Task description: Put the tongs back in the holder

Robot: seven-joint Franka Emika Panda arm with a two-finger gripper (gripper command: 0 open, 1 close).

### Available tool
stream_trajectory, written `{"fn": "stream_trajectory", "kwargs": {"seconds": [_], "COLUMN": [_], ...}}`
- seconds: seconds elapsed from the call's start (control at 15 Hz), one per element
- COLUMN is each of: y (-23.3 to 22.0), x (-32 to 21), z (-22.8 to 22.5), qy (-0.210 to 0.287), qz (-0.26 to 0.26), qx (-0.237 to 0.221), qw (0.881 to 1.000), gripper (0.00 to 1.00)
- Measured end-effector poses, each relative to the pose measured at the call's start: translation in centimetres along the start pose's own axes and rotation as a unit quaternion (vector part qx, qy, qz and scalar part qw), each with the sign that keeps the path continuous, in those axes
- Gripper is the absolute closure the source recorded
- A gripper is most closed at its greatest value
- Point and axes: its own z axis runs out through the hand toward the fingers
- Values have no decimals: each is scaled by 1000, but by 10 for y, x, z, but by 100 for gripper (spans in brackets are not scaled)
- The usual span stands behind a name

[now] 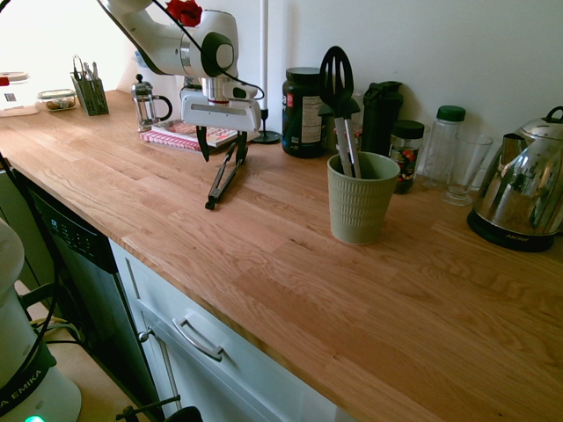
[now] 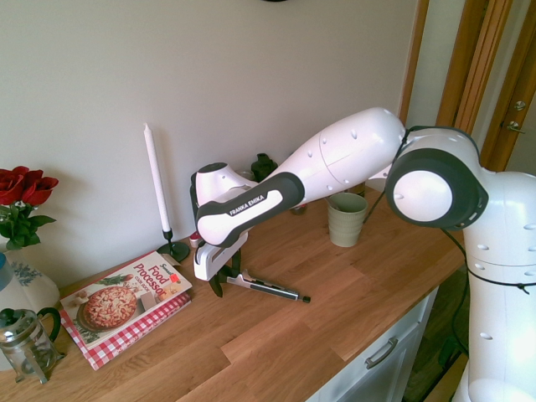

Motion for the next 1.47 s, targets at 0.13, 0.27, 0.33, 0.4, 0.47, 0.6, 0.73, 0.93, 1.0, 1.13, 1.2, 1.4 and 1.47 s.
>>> {"fn": "stream_trajectory", "kwargs": {"seconds": [0.13, 0.27, 0.33, 0.4, 0.47, 0.6, 0.73, 0.93, 1.0, 1.13, 1.2, 1.4, 1.47], "y": [1, 2, 2, 2, 2, 3, 4, 5, 5, 5, 5, 5, 6], "x": [1, 1, 1, 1, 1, 2, 3, 4, 3, 3, 3, 3, 4], "z": [1, 1, 2, 3, 4, 6, 6, 7, 7, 7, 7, 7, 6], "qy": [0, -1, -1, -2, -3, -4, -4, -5, -5, -5, -5, -5, -4], "qz": [1, 2, 2, 2, 2, 3, 5, 6, 6, 5, 5, 6, 8], "qx": [0, -1, -1, -2, -2, -3, -3, -4, -4, -4, -4, -4, -4], "qw": [1000, 1000, 1000, 1000, 1000, 1000, 1000, 1000, 1000, 1000, 1000, 1000, 1000], "gripper": [100, 100, 100, 100, 100, 100, 100, 100, 100, 100, 100, 100, 100]}}
